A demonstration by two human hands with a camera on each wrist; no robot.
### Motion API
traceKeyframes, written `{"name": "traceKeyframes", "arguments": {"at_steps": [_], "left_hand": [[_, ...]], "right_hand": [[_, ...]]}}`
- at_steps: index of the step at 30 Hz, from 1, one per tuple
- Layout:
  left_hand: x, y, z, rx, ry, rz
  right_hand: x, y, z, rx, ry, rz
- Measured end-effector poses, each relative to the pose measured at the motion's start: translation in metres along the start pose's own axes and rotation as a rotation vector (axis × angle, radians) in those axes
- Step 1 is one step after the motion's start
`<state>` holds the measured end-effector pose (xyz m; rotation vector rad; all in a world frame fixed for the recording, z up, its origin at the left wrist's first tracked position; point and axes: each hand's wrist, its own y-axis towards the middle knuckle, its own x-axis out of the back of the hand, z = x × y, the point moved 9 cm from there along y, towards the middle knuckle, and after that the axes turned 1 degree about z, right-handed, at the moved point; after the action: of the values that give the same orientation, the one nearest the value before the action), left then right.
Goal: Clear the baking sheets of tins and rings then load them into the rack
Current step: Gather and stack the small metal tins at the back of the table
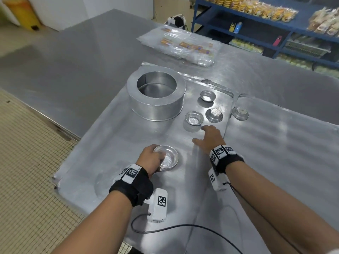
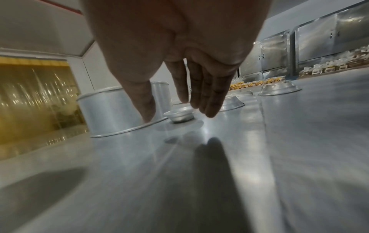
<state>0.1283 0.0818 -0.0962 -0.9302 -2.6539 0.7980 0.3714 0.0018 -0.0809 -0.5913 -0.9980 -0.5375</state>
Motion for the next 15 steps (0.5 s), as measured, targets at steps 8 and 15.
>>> {"name": "traceKeyframes", "arguments": {"at_steps": [8, 15], "left_hand": [[0.051, -0.014, 0.012, -0.025, 0.019, -0.085], [0.085, -0.038, 0.021, -0.034, -0.057, -0.146]], "right_hand": [[0.013, 0.073, 0.017, -0.032, -0.207, -0.038], [0.005, 0.104, 0.031, -0.025, -0.282, 0.012]]}}
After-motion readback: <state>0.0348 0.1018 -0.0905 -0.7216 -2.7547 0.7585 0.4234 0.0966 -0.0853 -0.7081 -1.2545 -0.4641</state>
